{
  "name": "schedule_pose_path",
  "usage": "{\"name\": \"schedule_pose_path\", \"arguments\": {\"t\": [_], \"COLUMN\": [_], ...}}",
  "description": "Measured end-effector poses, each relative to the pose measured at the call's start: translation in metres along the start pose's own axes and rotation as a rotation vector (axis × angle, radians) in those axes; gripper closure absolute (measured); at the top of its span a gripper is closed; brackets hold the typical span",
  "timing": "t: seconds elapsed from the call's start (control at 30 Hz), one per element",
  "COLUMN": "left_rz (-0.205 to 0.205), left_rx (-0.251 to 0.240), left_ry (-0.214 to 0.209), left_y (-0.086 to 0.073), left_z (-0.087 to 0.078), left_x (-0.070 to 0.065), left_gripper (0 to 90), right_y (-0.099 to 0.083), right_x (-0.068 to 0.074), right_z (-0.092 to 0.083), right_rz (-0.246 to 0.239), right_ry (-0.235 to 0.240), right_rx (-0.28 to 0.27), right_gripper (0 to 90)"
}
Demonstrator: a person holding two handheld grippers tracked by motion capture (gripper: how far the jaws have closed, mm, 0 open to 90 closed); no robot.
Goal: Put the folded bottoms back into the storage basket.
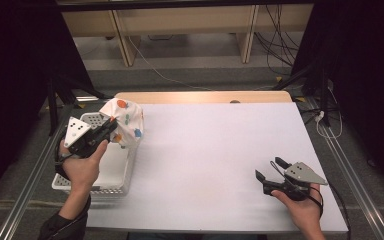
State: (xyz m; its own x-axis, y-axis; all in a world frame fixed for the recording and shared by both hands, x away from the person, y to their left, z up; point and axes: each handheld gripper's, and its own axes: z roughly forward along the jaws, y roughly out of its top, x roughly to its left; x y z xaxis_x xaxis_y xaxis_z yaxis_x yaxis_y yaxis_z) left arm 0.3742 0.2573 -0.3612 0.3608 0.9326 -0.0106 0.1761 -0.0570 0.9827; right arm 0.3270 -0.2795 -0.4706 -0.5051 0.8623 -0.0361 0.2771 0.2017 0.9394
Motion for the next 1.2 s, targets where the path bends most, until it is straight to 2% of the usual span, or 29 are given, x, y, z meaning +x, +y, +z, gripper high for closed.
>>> {"name": "schedule_pose_path", "arguments": {"t": [1.2], "left_rz": [-0.002], "left_rx": [0.012], "left_ry": [0.015], "left_y": [-0.0028], "left_z": [-0.0021], "left_x": [0.0081], "left_gripper": [84.8], "right_y": [0.0003], "right_x": [0.0000], "right_z": [-0.0002], "right_rz": [0.001], "right_ry": [-0.001], "right_rx": [0.001], "right_gripper": [17.3]}}
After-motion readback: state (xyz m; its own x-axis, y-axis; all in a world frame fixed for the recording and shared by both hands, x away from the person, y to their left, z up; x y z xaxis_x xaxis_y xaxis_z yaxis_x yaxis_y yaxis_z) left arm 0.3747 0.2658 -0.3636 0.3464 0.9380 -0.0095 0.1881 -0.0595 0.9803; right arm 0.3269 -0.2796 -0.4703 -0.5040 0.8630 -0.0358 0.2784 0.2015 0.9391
